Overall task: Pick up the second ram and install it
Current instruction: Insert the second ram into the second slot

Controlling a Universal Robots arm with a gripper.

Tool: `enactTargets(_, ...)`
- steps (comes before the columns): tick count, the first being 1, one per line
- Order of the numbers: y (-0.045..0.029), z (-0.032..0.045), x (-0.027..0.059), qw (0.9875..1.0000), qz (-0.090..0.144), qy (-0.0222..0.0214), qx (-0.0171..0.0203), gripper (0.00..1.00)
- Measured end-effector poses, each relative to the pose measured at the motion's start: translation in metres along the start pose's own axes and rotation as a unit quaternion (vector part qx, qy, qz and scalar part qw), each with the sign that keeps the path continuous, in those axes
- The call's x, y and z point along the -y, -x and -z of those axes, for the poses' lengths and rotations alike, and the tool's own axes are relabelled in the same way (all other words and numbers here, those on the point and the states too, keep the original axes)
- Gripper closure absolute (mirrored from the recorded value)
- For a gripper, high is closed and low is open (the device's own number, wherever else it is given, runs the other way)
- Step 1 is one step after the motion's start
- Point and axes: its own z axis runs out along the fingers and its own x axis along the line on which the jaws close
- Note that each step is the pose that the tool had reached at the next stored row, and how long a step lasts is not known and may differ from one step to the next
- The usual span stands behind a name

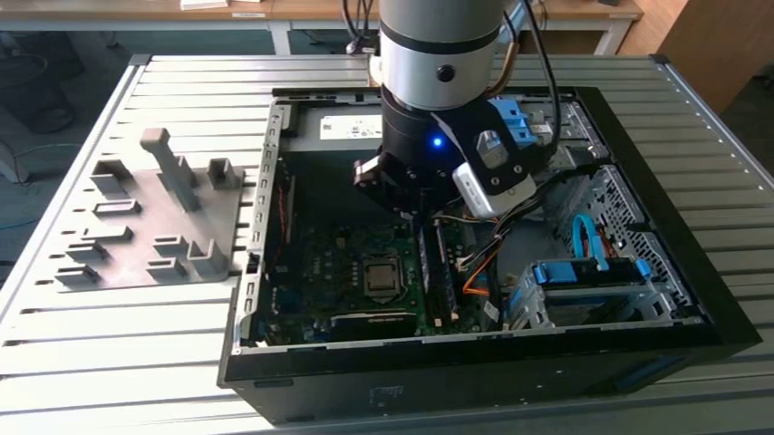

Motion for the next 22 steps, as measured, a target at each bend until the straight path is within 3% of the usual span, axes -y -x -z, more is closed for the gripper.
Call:
enactTargets(16, 0.0000, -0.0002, 0.0000, 0.9995, -0.032, -0.0018, 0.0003, 0.86)
enactTargets(22, 0.0000, -0.0004, 0.0000, 0.9985, -0.054, -0.0032, 0.0005, 0.86)
